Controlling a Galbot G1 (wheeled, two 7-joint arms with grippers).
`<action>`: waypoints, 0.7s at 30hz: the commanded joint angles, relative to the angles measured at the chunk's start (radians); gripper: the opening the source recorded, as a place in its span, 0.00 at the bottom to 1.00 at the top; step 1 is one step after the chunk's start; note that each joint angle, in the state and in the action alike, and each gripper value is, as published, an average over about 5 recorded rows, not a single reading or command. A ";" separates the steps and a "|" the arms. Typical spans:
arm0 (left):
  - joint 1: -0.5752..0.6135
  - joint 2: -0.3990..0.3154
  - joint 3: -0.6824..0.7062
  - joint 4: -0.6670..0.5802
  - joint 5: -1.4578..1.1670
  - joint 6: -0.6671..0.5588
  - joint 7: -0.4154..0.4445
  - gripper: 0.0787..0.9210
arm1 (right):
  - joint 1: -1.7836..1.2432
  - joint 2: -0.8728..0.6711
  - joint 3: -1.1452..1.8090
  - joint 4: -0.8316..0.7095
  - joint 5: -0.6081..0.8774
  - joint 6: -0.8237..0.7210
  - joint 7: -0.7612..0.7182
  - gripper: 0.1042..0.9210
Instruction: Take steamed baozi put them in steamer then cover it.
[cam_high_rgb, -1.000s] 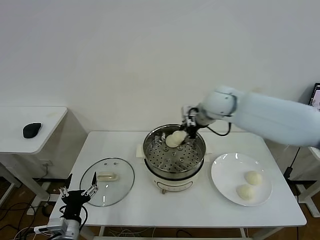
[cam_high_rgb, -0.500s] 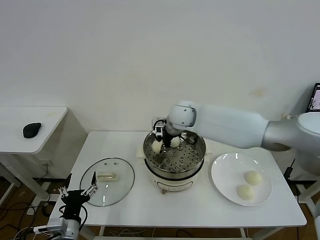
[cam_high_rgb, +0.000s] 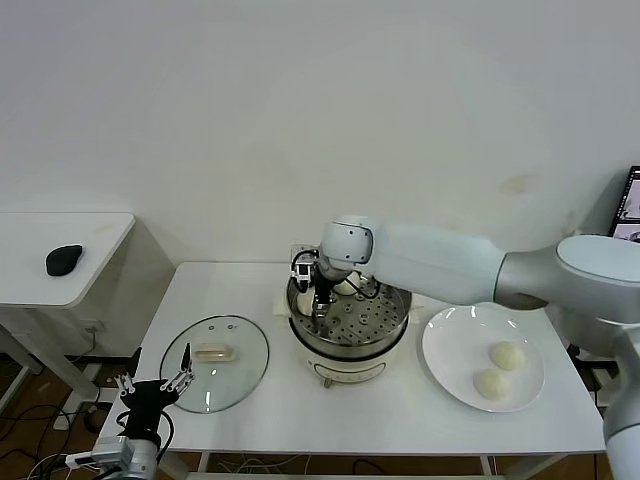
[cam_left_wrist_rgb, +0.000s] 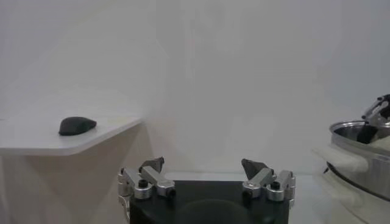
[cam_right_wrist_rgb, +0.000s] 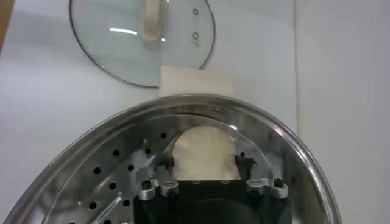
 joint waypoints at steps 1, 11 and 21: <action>-0.002 0.002 -0.002 0.002 -0.002 0.000 0.000 0.88 | 0.208 -0.213 -0.037 0.154 -0.040 0.062 -0.195 0.87; -0.005 0.005 0.005 0.003 0.000 0.002 0.001 0.88 | 0.295 -0.586 -0.076 0.346 -0.194 0.257 -0.387 0.88; 0.008 -0.003 0.015 0.008 0.010 -0.001 0.000 0.88 | 0.133 -0.833 -0.036 0.412 -0.447 0.391 -0.439 0.88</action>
